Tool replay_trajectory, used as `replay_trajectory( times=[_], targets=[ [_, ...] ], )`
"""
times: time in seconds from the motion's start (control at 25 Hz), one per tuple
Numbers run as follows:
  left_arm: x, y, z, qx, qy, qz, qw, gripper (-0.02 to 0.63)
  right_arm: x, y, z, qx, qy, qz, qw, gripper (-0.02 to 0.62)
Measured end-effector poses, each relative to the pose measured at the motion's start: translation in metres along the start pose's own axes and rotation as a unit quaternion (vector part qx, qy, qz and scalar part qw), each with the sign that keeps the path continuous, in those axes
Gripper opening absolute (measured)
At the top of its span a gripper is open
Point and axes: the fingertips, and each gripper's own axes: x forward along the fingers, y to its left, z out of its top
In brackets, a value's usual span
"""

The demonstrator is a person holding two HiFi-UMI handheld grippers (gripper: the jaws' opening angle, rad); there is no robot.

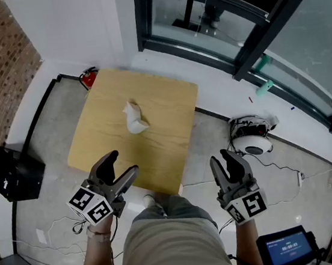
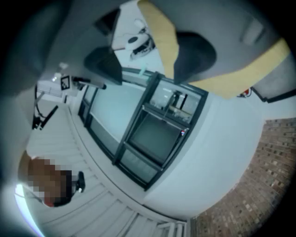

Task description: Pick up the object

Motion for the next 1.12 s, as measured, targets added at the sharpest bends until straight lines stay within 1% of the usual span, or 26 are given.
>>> replay_trajectory(
  times=[0.12,0.2,0.28,0.36,0.44,0.56,0.64,0.72,0.76,0.88,1.0,1.12],
  targets=[
    [0.015,0.014,0.001,-0.026,-0.002,0.022,0.9994,0.337,0.028,-0.005,0.002,-0.004,0.000,0.030,1.000,0.120],
    [0.030,0.028,-0.003,-0.044,0.004,0.037,0.9983,0.337,0.046,-0.009,0.001,-0.002,0.004,0.045,0.999,0.120],
    [0.047,0.047,-0.011,-0.071,0.021,0.049,0.9960,0.337,0.064,-0.012,-0.001,-0.003,0.009,0.056,0.998,0.120],
    [0.059,0.071,-0.022,-0.089,0.049,0.059,0.9931,0.337,0.082,-0.009,-0.005,-0.003,0.018,0.061,0.998,0.120],
    [0.072,0.100,-0.029,-0.098,0.076,0.063,0.9903,0.337,0.101,-0.005,-0.011,0.002,0.035,0.059,0.998,0.120],
    [0.099,0.148,-0.036,-0.131,0.099,0.056,0.9849,0.337,0.129,-0.001,-0.026,0.002,0.064,0.045,0.997,0.120],
    [0.120,0.180,-0.044,-0.141,0.126,0.054,0.9805,0.337,0.146,0.002,-0.035,0.002,0.079,0.032,0.996,0.120],
    [0.142,0.210,-0.058,-0.142,0.169,0.060,0.9734,0.338,0.164,0.003,-0.041,0.006,0.090,0.017,0.996,0.120],
    [0.152,0.224,-0.066,-0.148,0.191,0.065,0.9682,0.339,0.173,0.002,-0.044,0.009,0.097,0.011,0.995,0.120],
    [0.178,0.255,-0.096,-0.177,0.249,0.077,0.9492,0.362,0.195,0.001,-0.049,0.015,0.114,-0.004,0.993,0.120],
    [0.194,0.270,-0.126,-0.195,0.296,0.078,0.9317,0.377,0.209,-0.001,-0.053,0.016,0.126,-0.020,0.992,0.120],
    [0.211,0.277,-0.148,-0.220,0.325,0.072,0.9171,0.399,0.223,-0.003,-0.059,0.023,0.137,-0.032,0.990,0.120]
  ],
)
